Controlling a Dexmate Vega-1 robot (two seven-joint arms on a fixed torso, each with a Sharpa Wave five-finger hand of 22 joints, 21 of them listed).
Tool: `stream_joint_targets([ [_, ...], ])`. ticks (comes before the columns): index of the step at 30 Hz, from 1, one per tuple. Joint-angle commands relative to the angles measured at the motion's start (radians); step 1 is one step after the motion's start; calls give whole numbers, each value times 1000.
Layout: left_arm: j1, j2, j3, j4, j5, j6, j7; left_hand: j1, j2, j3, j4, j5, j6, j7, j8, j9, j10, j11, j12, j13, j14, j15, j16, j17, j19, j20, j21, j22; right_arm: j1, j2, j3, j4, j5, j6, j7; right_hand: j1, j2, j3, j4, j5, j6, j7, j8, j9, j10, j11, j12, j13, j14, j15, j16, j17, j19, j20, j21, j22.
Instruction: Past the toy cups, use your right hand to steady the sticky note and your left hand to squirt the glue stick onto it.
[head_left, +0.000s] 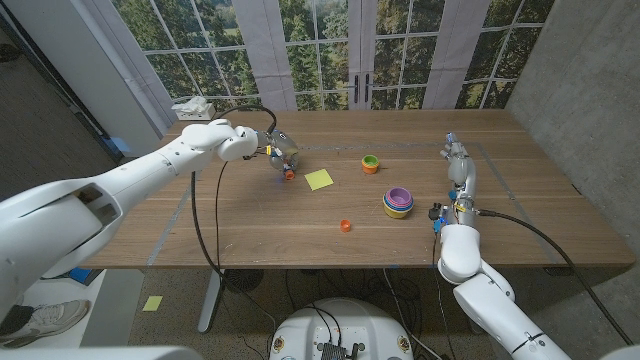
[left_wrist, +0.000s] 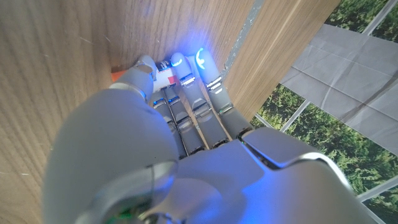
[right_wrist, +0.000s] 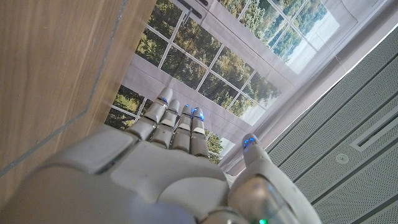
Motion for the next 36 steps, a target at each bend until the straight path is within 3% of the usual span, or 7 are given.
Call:
stream_joint_targets([
  [1,21,1,20,34,-25,-1,-2,-43,-8,28,0,3,-16,20,-8,3,-24,9,-7,0,-31,-105,-72,1,4,-97,-71,-5,5,-4,-9,-19,-33,-21,-15,-5,0,-1,-7,-2,2,-8,0,2,7,1,6,4,11,5,7,1,15,-11,-7,5],
  [8,57,21,32,30,14,25,80,-74,-9,55,-6,2,3,39,0,7,-18,21,-5,0,-65,-103,-145,6,-12,-93,-129,0,7,-10,-10,-29,-44,-28,-15,-4,1,-1,-10,-2,2,-13,-1,2,13,-4,7,4,21,8,10,0,20,-10,-10,5],
  [18,93,33,57,31,59,29,134,-8,-24,73,-36,1,149,8,39,6,79,-4,14,-3,110,-112,-144,29,75,-128,-84,19,3,-13,-9,-43,-61,-29,-23,-4,2,-2,-13,-2,2,-14,-1,2,18,-3,8,4,30,7,15,0,27,-12,-15,6],
  [24,110,36,53,44,45,20,181,36,-16,68,-36,0,353,107,72,6,95,10,7,-5,148,-114,-161,32,85,-129,-60,22,-1,-16,-8,-48,-66,-32,-22,-4,3,-2,-14,-2,5,-12,0,2,20,-1,8,4,36,8,17,0,29,-12,-18,6],
  [28,109,28,49,48,15,23,128,50,-10,66,-33,0,348,142,50,4,79,26,-5,-8,146,-114,-172,30,97,-125,-53,20,-6,-20,-5,-56,-71,-34,-21,-4,3,-2,-14,-2,5,-10,0,2,22,-1,8,4,39,9,18,0,30,-13,-20,6],
  [31,107,24,53,49,13,29,101,49,-22,60,-29,0,254,101,-8,0,45,16,-20,-11,101,-113,-209,22,86,-122,-76,11,-9,-22,-5,-59,-78,-34,-23,-3,4,-2,-15,-2,6,-9,1,2,24,0,8,4,42,8,20,0,32,-14,-21,6],
  [36,115,32,58,49,33,19,167,134,-2,57,-42,2,334,99,12,6,209,28,28,-2,161,-113,-185,45,98,-144,-67,21,-15,-23,-1,-68,-89,-35,-28,-3,4,-3,-16,-2,7,-8,1,2,26,1,9,4,44,7,21,0,33,-14,-23,6],
])
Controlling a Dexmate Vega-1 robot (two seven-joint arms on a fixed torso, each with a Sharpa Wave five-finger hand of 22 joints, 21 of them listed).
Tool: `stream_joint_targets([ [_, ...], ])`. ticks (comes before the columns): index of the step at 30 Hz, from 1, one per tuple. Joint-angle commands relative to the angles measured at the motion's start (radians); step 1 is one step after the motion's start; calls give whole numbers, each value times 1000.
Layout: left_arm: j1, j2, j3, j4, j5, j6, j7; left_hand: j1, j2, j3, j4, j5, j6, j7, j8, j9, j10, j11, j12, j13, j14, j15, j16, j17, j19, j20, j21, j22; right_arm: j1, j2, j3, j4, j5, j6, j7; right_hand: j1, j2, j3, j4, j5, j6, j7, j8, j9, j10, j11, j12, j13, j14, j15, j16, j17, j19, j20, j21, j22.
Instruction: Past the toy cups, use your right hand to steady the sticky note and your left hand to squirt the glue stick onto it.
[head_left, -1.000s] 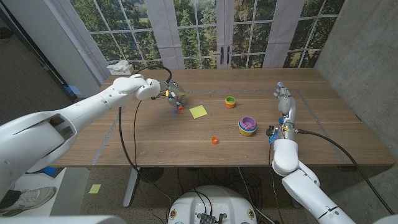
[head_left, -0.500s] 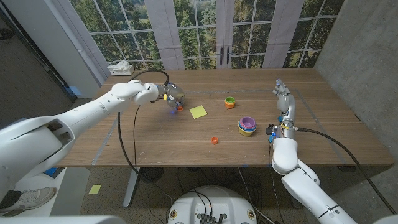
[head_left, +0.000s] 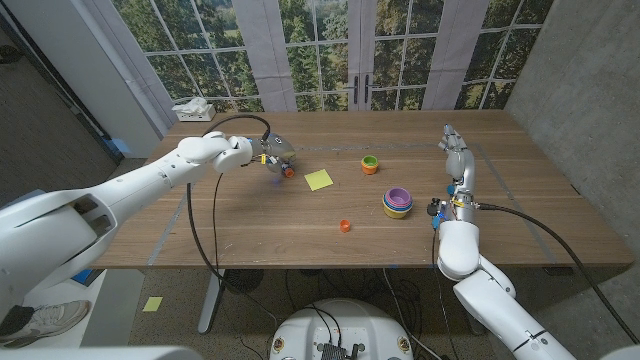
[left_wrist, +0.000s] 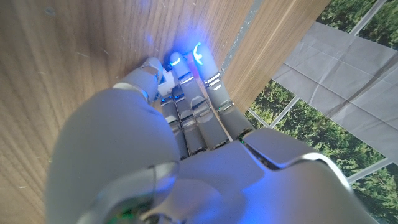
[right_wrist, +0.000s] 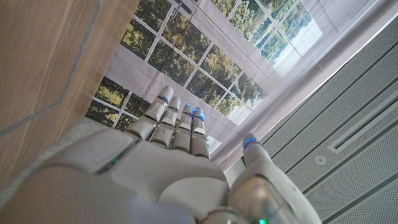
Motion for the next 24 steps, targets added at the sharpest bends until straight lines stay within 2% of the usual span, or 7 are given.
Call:
stream_joint_targets([
  [1,61,3,47,33,-7,-9,48,88,10,-12,-14,3,246,7,30,173,206,-44,51,14,77,-79,37,23,29,-130,21,13,-14,-4,8,-21,-23,-7,-9,-3,3,1,-4,-3,6,3,1,2,9,-1,5,4,11,-3,6,0,9,-15,-2,6],
  [3,68,11,48,24,12,-6,90,118,11,-22,-11,3,267,0,34,178,277,-46,74,23,138,-79,66,29,44,-130,39,18,-16,-7,8,-25,-29,-7,-9,-3,4,1,-5,-3,6,3,1,2,10,0,5,4,12,-2,6,0,10,-14,-3,6],
  [5,68,10,46,27,5,-12,90,147,12,-34,-7,4,272,-3,33,185,335,-33,102,52,211,-78,96,34,51,-130,68,24,-19,-10,10,-30,-30,-10,-6,-2,3,1,-6,-3,7,4,1,2,10,0,4,4,13,-1,6,0,10,-14,-4,6],
  [8,75,13,43,27,8,-12,120,158,12,-43,-4,3,291,6,39,189,356,-24,116,74,246,-77,116,46,48,-131,89,27,-24,-9,10,-35,-38,-11,-10,-1,4,1,-8,-2,9,4,2,2,12,0,4,4,14,0,6,-1,12,-13,-6,6],
  [13,79,13,26,32,-34,-28,119,174,1,-54,-7,3,319,10,46,190,376,-13,123,85,259,-76,120,47,54,-132,113,30,-30,-4,10,-39,-42,-11,-15,-2,4,1,-8,-3,9,3,2,2,13,0,4,4,14,-1,6,-1,13,-13,-9,6],
  [17,90,22,12,24,-45,-32,158,178,1,-57,-5,4,320,17,45,191,377,-14,122,88,267,-76,123,47,55,-131,120,29,-31,-5,10,-40,-43,-10,-11,-3,4,0,-9,-3,10,4,2,2,15,0,4,4,15,-1,7,-1,15,-13,-12,6],
  [24,125,39,-32,-24,-71,0,216,182,1,-61,-3,5,321,19,42,191,382,-10,125,95,279,-76,128,50,54,-131,128,28,-26,-1,8,-37,-43,-10,-9,-3,4,0,-10,-3,12,3,2,2,15,-1,3,4,15,-2,6,-2,16,-12,-16,6],
])
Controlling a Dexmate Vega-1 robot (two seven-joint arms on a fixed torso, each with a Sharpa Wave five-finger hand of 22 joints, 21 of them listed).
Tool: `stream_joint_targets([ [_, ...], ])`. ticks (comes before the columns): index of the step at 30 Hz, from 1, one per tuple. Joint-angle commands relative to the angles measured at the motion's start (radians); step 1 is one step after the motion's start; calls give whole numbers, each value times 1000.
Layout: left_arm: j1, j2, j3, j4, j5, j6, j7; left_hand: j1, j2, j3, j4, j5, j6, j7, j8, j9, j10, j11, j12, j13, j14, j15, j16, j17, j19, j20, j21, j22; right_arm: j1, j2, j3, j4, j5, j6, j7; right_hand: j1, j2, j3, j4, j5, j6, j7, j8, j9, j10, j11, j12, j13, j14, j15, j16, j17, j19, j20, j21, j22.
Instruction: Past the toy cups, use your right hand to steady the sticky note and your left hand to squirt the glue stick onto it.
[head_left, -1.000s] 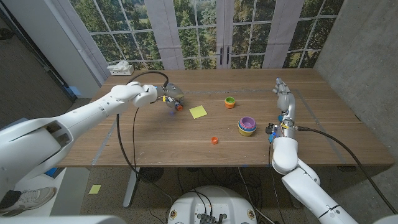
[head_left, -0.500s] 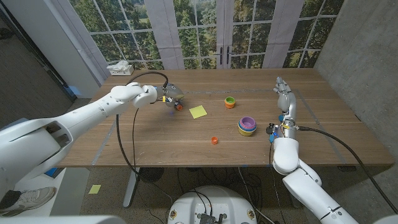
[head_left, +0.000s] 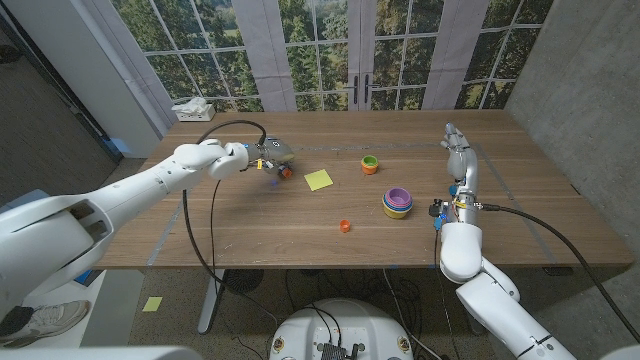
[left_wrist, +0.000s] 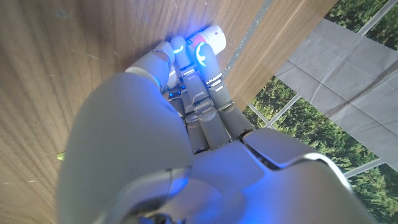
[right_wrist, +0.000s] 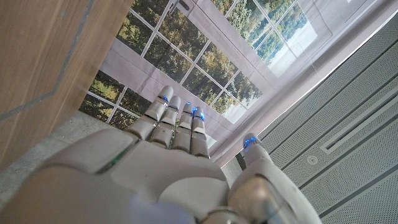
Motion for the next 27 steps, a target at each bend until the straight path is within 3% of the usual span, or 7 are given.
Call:
stream_joint_targets([
  [1,100,26,-38,-66,-42,30,81,13,-1,-7,1,6,274,-110,45,193,217,-185,23,67,99,-82,9,5,8,-118,12,2,-1,3,-1,-4,-7,-4,3,-3,4,3,-8,-3,9,-2,2,2,9,0,3,4,6,1,6,3,5,-8,-5,6],
  [14,134,41,-91,-117,-37,86,154,19,-1,-13,3,6,279,-107,44,194,223,-182,22,72,103,-82,8,1,8,-118,22,0,-7,9,1,-9,-5,-18,-3,-5,4,3,-9,-3,16,-2,4,2,13,0,2,4,0,-1,1,1,8,-7,-14,6],
  [27,159,45,-136,-171,-70,141,145,23,0,-17,4,8,281,-105,41,195,228,-181,18,72,108,-82,8,0,6,-117,27,-4,-3,-3,12,4,29,-18,20,-8,4,3,-10,-3,24,-1,5,2,14,1,2,5,-1,-1,-1,-1,10,-8,-22,6],
])
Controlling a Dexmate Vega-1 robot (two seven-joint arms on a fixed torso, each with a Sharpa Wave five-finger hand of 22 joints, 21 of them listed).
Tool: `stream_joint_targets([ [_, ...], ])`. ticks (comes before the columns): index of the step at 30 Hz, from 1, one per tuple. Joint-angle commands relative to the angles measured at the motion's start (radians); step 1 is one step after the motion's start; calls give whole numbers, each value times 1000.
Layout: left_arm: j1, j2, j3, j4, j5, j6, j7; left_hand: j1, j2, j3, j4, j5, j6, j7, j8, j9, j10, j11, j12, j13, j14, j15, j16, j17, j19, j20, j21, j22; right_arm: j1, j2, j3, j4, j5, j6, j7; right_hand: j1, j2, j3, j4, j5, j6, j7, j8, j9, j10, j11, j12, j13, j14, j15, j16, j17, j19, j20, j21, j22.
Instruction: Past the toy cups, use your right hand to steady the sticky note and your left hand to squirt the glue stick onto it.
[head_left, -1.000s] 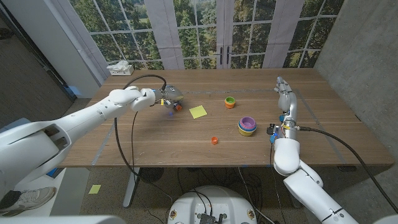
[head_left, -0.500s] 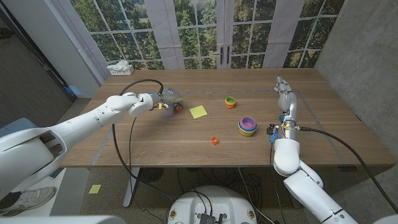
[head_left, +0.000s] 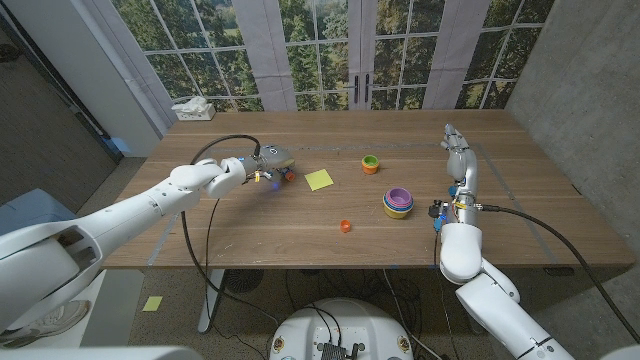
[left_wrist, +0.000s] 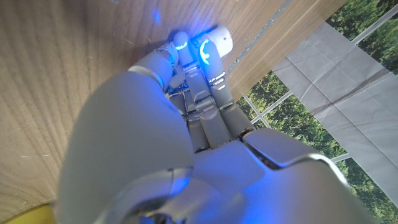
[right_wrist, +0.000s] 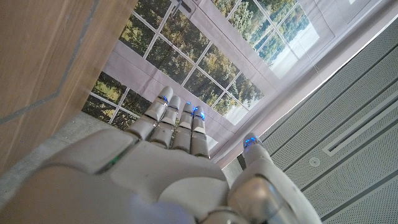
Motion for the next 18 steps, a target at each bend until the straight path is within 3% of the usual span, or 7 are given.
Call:
stream_joint_targets([
  [1,15,8,-51,-60,-15,62,21,15,-1,1,-6,-1,217,-134,0,81,247,-232,10,49,99,-100,1,1,6,-117,5,-1,2,-6,8,9,22,-8,12,-8,5,3,-4,-3,12,1,5,2,8,1,2,5,-1,-1,-2,-2,11,-8,-6,6],
  [11,40,6,-92,-95,-66,91,33,17,-1,-3,-5,0,219,-134,-2,82,250,-234,7,50,101,-100,-1,-2,6,-117,10,-3,-11,-16,18,7,38,-2,19,-11,7,4,-4,-3,18,1,6,2,18,3,4,5,-2,-5,-3,-3,14,-11,-14,6],
  [15,74,3,-122,-139,-90,161,27,19,-1,-4,-6,0,219,-132,-3,82,250,-232,6,50,101,-100,-2,-2,6,-117,11,-4,-14,-20,20,7,41,1,24,-11,7,4,-5,-3,21,2,6,2,19,4,3,5,-2,-5,-4,-4,15,-12,-18,6],
  [18,81,5,-133,-151,-111,161,29,20,-1,-4,-6,0,220,-132,-3,82,250,-231,5,51,102,-100,-2,-2,6,-117,12,-4,-17,-21,22,4,42,0,24,-11,7,5,-5,-3,22,2,6,2,20,5,3,5,-1,-4,-5,-5,17,-11,-19,6],
])
